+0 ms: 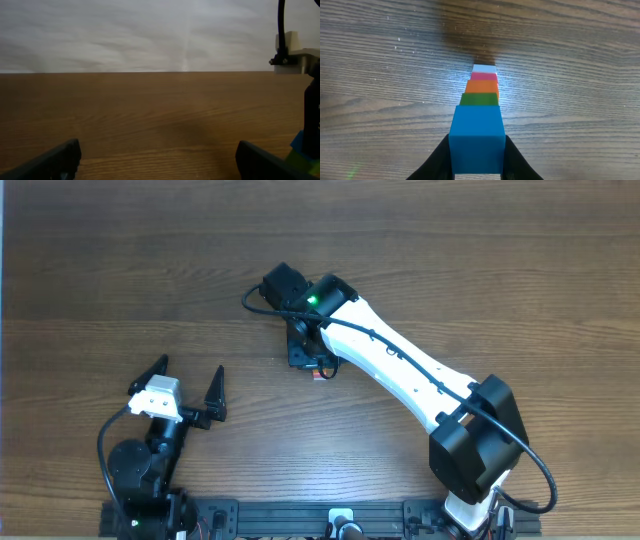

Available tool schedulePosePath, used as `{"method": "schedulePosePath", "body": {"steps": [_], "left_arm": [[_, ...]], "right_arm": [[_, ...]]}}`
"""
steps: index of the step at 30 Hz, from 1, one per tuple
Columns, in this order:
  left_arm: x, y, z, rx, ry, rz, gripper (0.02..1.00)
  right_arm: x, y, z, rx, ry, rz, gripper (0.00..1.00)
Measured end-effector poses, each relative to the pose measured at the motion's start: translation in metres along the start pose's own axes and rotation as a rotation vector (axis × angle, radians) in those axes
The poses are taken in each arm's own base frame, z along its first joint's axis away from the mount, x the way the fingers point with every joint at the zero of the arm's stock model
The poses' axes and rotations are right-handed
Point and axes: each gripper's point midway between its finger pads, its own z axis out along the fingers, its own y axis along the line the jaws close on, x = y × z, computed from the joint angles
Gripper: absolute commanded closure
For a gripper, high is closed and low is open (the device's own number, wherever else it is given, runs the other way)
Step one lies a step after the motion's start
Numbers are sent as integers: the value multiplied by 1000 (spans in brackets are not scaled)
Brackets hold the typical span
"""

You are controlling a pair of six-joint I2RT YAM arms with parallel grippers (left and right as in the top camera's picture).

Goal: Stack Cubes

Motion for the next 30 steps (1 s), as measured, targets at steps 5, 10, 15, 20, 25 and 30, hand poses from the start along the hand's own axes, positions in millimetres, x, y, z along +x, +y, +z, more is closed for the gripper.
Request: {"method": "schedulePosePath", "body": {"steps": [5,10,15,20,25,30], "left_arm": [[0,0,0,0,0,0,23],[0,0,0,0,0,0,23],[0,0,0,0,0,0,20],[0,0,0,0,0,0,20],[0,0,0,0,0,0,20],[0,0,0,0,0,0,20]], "right_arm": [[0,0,0,0,0,4,678],[0,0,0,0,0,3,511],[1,-1,1,2,2,0,169],[-7,3,1,-19,-24,-7,9],[-41,-11,-2,-39,-102,-8,7],[-104,-74,-18,8,-234,98,9]]}}
